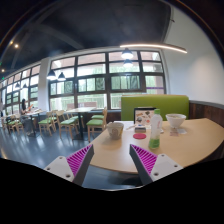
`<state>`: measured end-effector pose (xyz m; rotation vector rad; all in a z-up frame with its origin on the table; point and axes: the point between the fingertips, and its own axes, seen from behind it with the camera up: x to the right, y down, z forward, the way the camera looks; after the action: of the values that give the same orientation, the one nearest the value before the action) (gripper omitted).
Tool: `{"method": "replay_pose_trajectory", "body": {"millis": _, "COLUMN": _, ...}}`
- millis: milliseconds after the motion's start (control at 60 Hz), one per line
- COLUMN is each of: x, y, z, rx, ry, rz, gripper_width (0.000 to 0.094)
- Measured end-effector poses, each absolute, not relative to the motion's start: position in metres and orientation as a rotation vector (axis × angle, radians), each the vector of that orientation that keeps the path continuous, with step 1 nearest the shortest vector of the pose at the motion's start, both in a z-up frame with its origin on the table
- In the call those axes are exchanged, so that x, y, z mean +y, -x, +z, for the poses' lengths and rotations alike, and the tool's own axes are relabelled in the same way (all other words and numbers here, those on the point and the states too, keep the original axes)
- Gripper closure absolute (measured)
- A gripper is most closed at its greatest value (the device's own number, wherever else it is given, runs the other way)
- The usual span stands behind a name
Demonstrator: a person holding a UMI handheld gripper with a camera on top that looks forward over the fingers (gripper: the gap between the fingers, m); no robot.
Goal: Pour water
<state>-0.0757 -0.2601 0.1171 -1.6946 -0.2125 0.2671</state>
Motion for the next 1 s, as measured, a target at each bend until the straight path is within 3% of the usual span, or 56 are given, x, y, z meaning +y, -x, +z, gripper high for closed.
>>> {"method": "replay_pose_trajectory", "body": {"millis": 200, "x": -0.21, "y": 0.025, "z": 0.119, "rx": -0.183, "ry": 1.677, "rz": 0.121, "gripper_width": 0.0119}}
{"method": "replay_pose_trajectory", "body": {"millis": 450, "x": -0.063, "y": -0.07, "z": 0.113, "rx": -0.008, "ry": 1.647, "rz": 0.017, "gripper_width": 0.0126}}
{"method": "replay_pose_trajectory", "body": {"millis": 633, "x": 0.0, "y": -0.073, "z": 0.099, "rx": -0.005, "ry": 1.65, "rz": 0.032, "gripper_width": 0.013}}
{"method": "replay_pose_trajectory", "body": {"millis": 667, "x": 0.01, "y": -0.071, "z": 0.098, "rx": -0.017, "ry": 1.649, "rz": 0.032, "gripper_width": 0.0178}}
{"method": "replay_pose_trajectory", "body": {"millis": 717, "x": 0.023, "y": -0.075, "z": 0.092, "rx": -0.002, "ry": 1.654, "rz": 0.003, "gripper_width": 0.0533}}
{"method": "replay_pose_trajectory", "body": {"millis": 833, "x": 0.028, "y": -0.074, "z": 0.097, "rx": 0.036, "ry": 1.613, "rz": 0.01, "gripper_width": 0.054}}
{"method": "replay_pose_trajectory", "body": {"millis": 1000, "x": 0.043, "y": -0.066, "z": 0.095, "rx": 0.002, "ry": 1.591, "rz": 0.009, "gripper_width": 0.0642}}
